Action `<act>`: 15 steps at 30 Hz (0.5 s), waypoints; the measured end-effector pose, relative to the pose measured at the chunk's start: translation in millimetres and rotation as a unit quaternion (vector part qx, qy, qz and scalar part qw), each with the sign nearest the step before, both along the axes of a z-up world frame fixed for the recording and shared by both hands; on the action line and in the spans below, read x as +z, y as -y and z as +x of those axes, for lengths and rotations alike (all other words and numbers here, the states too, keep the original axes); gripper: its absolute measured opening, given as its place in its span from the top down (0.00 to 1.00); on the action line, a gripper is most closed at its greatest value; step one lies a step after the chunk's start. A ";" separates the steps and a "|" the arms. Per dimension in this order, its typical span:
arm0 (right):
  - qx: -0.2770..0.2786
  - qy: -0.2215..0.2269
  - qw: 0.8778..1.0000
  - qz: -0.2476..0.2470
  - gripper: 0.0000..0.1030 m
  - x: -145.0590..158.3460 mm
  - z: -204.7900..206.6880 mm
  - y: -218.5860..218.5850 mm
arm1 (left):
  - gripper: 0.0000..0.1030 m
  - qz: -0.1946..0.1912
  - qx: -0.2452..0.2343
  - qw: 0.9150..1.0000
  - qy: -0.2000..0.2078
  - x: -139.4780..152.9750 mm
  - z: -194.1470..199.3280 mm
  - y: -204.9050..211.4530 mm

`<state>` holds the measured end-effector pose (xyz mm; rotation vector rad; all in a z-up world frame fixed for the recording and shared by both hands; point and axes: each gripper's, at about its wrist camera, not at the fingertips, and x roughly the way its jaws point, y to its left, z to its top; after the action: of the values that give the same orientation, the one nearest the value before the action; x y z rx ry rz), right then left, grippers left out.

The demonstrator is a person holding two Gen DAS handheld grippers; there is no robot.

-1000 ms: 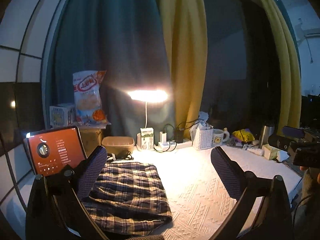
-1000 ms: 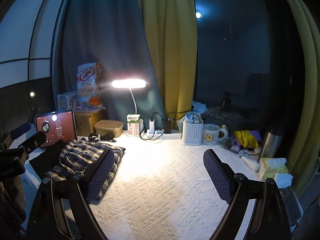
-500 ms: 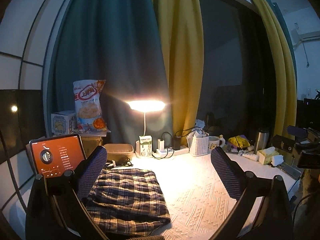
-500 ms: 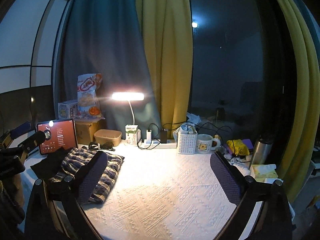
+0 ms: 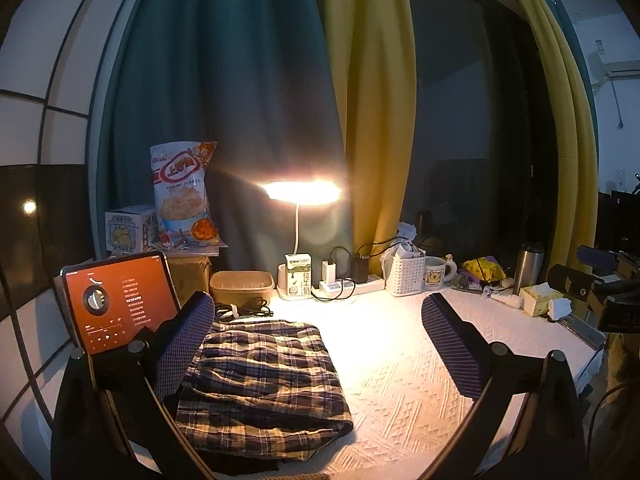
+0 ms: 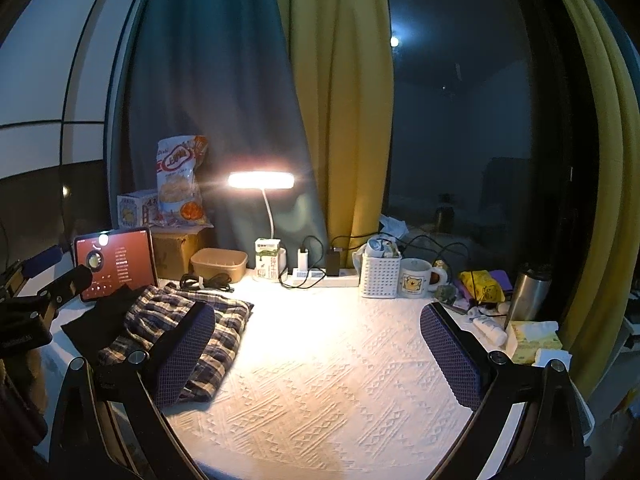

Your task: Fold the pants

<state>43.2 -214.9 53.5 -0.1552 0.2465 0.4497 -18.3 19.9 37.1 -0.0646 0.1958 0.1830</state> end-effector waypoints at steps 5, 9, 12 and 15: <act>0.002 -0.003 1.000 -0.001 0.00 -2.2 1.3 -2.1 | 0.01 0.001 0.000 1.000 -0.001 -0.3 -0.7 -1.5; 0.003 -0.003 1.000 -0.001 0.00 -2.5 1.9 -1.7 | 0.01 0.001 0.001 1.000 0.000 0.0 -0.7 -2.4; 0.002 -0.003 1.000 -0.001 0.00 -2.6 1.8 -1.8 | 0.01 0.001 -0.001 1.000 0.000 0.0 -0.5 -2.8; 0.002 -0.004 1.000 0.000 0.00 -2.8 2.1 -1.6 | 0.01 0.002 -0.001 1.000 -0.001 -0.1 0.0 -2.4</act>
<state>45.3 -213.4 50.6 -0.1545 0.2540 0.4541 -18.3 22.3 37.0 -0.0603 0.1971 0.1813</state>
